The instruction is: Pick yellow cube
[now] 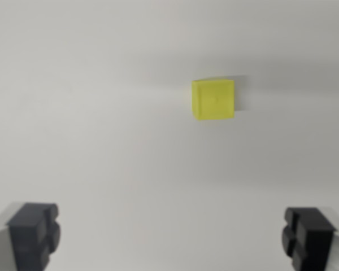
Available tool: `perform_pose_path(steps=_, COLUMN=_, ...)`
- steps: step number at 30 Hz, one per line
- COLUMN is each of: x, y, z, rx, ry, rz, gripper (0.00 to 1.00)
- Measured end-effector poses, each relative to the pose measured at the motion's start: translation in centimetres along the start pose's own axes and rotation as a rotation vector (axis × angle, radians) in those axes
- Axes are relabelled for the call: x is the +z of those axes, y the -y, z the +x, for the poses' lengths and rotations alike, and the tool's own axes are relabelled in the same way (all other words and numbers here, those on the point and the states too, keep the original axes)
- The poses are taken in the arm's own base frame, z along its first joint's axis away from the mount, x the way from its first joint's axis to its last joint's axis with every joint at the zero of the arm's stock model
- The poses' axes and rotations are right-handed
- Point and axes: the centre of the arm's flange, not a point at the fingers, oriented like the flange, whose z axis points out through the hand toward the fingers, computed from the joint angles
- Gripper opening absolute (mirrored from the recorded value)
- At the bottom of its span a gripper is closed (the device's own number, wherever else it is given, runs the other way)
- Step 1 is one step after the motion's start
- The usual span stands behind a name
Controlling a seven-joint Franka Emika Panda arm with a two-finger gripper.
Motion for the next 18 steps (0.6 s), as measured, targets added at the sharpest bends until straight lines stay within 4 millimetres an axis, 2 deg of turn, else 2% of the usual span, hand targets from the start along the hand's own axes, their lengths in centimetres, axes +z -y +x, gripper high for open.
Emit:
perform_pose_path(steps=7, x=0.2, y=-0.1, z=0.1, rx=-0.002, ry=0.002, rz=-0.002, gripper=1.00)
perform_pose_path(steps=18, x=2.8, y=-0.4, z=0.6, rx=-0.005, ry=0.009, rz=-0.004, gripper=1.00)
